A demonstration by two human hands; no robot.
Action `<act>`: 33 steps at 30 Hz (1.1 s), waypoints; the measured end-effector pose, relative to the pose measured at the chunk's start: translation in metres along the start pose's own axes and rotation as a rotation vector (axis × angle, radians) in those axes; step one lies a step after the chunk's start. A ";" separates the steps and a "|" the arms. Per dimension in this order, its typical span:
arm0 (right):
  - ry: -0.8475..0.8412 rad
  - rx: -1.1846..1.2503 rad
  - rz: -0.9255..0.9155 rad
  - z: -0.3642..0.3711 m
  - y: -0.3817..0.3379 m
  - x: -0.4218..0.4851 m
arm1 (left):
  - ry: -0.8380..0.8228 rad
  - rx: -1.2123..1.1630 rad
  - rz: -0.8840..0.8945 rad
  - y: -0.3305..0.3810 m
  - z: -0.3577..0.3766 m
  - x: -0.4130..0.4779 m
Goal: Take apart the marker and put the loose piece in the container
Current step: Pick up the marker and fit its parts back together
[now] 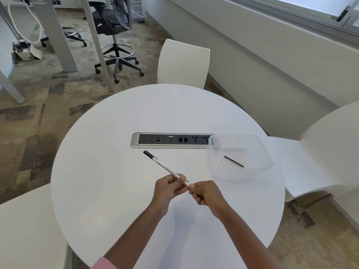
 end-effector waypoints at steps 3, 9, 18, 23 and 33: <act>-0.111 0.262 0.197 0.002 0.010 0.000 | -0.031 0.030 0.004 0.001 0.002 0.000; -0.184 0.406 0.283 0.007 0.018 -0.001 | -0.027 0.143 0.035 0.002 0.001 0.005; 0.234 -0.403 -0.247 0.004 -0.006 0.021 | 0.088 0.476 0.033 -0.011 -0.012 0.017; 0.198 -0.434 -0.278 0.020 -0.009 0.034 | 0.041 0.795 0.096 -0.013 -0.009 0.019; 0.259 -0.497 -0.173 0.026 0.004 0.062 | 0.073 1.109 0.179 -0.019 -0.023 0.034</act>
Point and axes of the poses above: each hand's wrist, its own x-axis towards the middle knuckle, its own z-axis out of the palm, y = z × x, the point moved 4 cm from there along x, towards the middle knuckle, and after that the axes turned 3 degrees about -z, right-handed, at the moved point
